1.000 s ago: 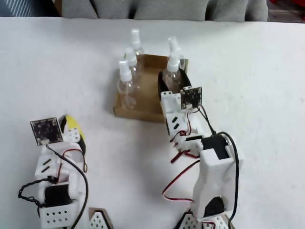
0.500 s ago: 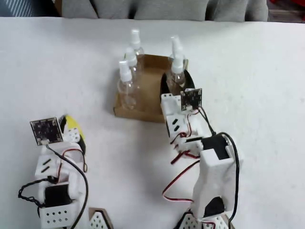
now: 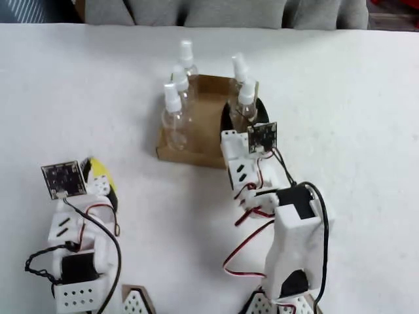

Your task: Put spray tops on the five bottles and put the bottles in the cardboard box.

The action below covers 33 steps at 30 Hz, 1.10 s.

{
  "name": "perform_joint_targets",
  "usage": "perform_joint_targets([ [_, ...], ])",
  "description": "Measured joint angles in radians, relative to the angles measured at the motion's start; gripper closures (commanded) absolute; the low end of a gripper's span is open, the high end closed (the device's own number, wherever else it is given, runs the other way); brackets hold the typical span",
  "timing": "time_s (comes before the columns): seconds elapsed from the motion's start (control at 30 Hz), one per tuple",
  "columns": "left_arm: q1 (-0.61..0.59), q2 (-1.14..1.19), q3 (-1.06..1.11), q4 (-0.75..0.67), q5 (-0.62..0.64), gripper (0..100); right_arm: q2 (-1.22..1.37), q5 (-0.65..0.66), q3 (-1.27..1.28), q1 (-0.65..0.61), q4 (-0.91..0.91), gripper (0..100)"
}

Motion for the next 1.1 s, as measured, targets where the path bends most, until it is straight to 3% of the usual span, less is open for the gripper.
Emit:
perform_joint_targets([
  [0.13, 0.000, 0.000, 0.000, 0.000, 0.000, 98, 0.000, 0.000, 0.000, -0.003, 0.000, 63.5],
  [0.4, 0.000, 0.000, 0.000, 0.008, 0.000, 98, 0.000, 0.002, 0.000, -0.006, 0.000, 62.2],
  [0.57, 0.000, 0.000, 0.000, 0.018, 0.000, 98, 0.000, 0.002, 0.005, -0.006, 0.000, 55.7],
  [1.1, 0.000, 0.000, 0.000, 0.020, 0.000, 98, -0.150, -0.051, 0.080, -0.037, 0.114, 55.2],
])
